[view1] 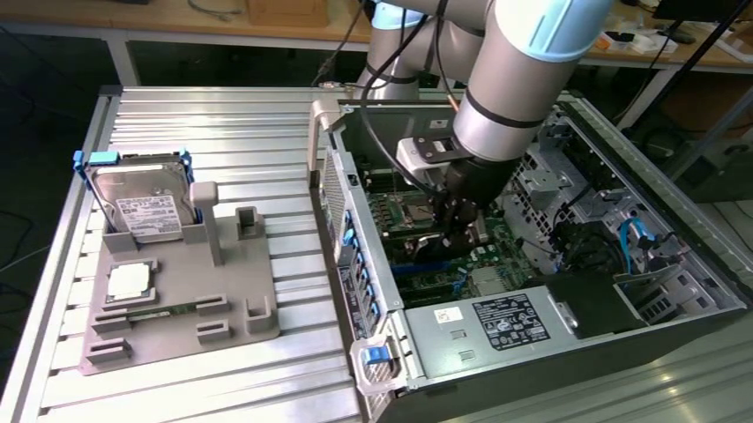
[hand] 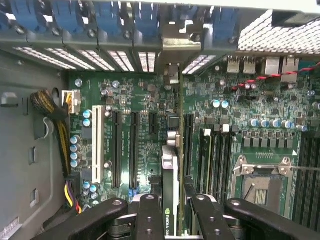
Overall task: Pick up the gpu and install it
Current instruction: 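Insert the gpu into the slot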
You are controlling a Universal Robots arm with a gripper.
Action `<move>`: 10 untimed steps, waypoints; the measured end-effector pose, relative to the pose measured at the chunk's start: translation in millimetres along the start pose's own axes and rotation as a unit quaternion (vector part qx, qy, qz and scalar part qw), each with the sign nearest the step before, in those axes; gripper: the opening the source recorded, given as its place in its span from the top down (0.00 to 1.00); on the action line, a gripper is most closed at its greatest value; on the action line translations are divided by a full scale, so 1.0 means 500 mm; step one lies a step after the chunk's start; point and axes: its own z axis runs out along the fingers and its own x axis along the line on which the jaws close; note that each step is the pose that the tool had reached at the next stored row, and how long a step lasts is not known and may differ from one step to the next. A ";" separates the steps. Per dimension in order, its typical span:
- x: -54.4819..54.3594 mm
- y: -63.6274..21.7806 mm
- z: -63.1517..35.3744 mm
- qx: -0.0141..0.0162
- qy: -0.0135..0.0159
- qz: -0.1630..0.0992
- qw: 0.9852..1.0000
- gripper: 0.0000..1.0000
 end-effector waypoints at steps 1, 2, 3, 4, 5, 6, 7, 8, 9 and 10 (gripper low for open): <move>0.000 0.001 0.000 0.000 0.000 0.000 1.000 0.73; 0.000 0.002 0.000 0.000 0.000 0.000 1.000 0.73; 0.000 0.003 0.000 0.000 0.000 0.000 1.000 0.73; 0.000 0.003 0.001 0.000 0.000 0.000 1.000 0.73; 0.000 0.003 0.002 0.000 0.000 0.000 1.000 0.73; 0.000 0.003 0.003 0.000 0.000 0.000 1.000 0.73; 0.000 0.003 0.003 0.000 0.000 0.000 1.000 0.73; 0.000 0.004 0.004 0.000 -0.001 0.000 1.000 0.73; 0.000 0.004 0.006 0.000 -0.001 0.000 1.000 0.73; 0.000 0.004 0.006 0.000 -0.001 0.000 1.000 0.73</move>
